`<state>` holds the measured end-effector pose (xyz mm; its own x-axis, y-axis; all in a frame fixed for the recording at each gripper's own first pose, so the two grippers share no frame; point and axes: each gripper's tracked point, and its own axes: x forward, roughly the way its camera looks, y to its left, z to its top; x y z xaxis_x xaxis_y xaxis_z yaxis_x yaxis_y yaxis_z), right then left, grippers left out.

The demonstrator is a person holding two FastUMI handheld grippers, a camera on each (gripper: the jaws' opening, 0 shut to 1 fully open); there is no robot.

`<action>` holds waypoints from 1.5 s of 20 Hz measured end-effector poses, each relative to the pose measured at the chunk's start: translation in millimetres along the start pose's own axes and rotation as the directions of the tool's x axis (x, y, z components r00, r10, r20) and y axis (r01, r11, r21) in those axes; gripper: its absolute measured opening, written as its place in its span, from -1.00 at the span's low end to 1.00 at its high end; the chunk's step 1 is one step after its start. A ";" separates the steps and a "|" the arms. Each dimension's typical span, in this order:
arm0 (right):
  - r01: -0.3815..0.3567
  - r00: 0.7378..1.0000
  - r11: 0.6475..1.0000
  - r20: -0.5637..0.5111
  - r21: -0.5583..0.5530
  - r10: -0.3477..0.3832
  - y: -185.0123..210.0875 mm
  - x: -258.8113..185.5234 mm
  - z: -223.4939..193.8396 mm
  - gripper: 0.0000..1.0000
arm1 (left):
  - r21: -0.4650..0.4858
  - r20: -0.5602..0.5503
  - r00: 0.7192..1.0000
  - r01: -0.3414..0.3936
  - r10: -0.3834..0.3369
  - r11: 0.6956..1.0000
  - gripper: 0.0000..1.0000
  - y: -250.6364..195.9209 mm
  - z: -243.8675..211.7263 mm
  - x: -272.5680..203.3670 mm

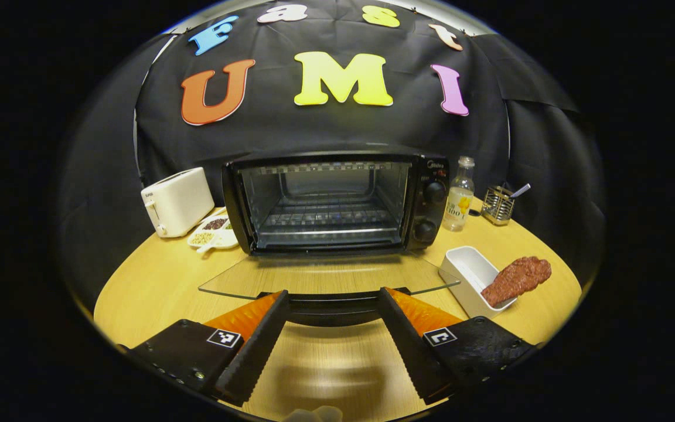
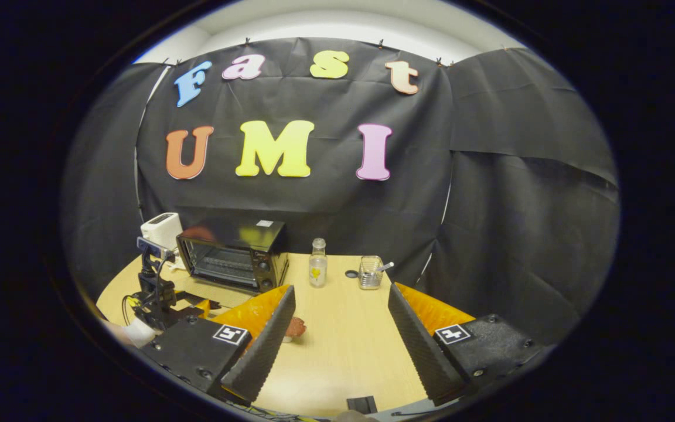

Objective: Open the electric oven with the left hand, put the food in, and close the electric oven.

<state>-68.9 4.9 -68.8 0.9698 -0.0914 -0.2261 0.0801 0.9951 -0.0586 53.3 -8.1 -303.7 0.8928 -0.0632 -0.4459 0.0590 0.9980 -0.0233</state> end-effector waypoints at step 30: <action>-0.151 0.954 0.984 -0.248 0.090 0.169 16.0 98.3 -99.4 1.00 | -0.005 0.084 0.995 -0.058 0.058 0.998 0.93 44.5 23.8 -94.8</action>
<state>4.8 8.0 -188.7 0.8814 0.0711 -0.4669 -0.0466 0.9969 0.0639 -18.0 42.2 -241.1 0.9290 -0.0052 -0.3701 0.0049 1.0000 -0.0016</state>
